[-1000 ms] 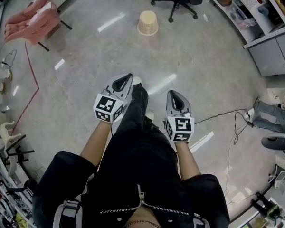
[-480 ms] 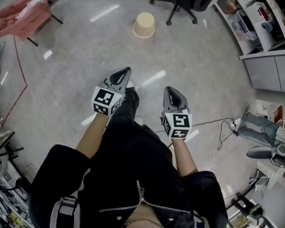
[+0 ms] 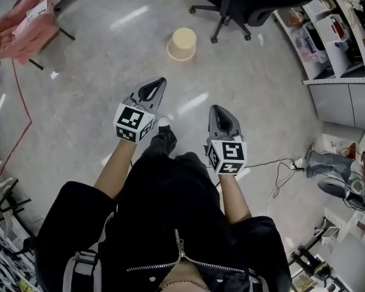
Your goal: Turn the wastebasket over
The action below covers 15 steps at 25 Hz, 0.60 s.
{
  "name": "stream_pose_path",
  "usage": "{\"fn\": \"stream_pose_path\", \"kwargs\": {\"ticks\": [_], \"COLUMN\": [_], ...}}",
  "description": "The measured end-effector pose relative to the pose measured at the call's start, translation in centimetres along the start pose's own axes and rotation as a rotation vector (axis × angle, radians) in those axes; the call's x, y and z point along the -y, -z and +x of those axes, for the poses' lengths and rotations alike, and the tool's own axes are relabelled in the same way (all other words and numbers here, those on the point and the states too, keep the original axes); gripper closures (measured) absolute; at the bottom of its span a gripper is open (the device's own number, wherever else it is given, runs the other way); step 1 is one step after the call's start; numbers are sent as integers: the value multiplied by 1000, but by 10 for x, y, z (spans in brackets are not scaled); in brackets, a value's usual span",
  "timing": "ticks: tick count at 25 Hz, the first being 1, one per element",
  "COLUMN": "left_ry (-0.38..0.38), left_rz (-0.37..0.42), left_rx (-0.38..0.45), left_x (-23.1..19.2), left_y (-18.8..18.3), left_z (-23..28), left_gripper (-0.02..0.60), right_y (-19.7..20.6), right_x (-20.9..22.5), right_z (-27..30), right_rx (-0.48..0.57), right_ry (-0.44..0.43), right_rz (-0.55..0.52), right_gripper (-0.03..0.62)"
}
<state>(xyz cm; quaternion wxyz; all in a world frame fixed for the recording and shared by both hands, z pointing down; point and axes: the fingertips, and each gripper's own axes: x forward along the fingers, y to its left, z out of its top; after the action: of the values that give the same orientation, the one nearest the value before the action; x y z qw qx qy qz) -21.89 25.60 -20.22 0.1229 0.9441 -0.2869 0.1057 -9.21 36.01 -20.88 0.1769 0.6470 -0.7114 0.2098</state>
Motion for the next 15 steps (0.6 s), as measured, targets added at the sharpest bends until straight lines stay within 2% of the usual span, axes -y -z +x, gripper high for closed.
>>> {"fn": "stream_pose_path", "kwargs": {"ticks": [8, 15], "left_ry": [24, 3], "left_rz": [-21, -36], "left_rx": [-6, -20], "left_x": [-20, -29], "left_y": [-6, -5], "left_z": [26, 44], "left_gripper": [577, 577], "right_y": [-19, -31], "right_x": [5, 17], "right_z": [28, 51], "right_rx": [-8, -4], "right_ry": [-2, -35], "right_rz": [4, 1], "right_gripper": [583, 583]}}
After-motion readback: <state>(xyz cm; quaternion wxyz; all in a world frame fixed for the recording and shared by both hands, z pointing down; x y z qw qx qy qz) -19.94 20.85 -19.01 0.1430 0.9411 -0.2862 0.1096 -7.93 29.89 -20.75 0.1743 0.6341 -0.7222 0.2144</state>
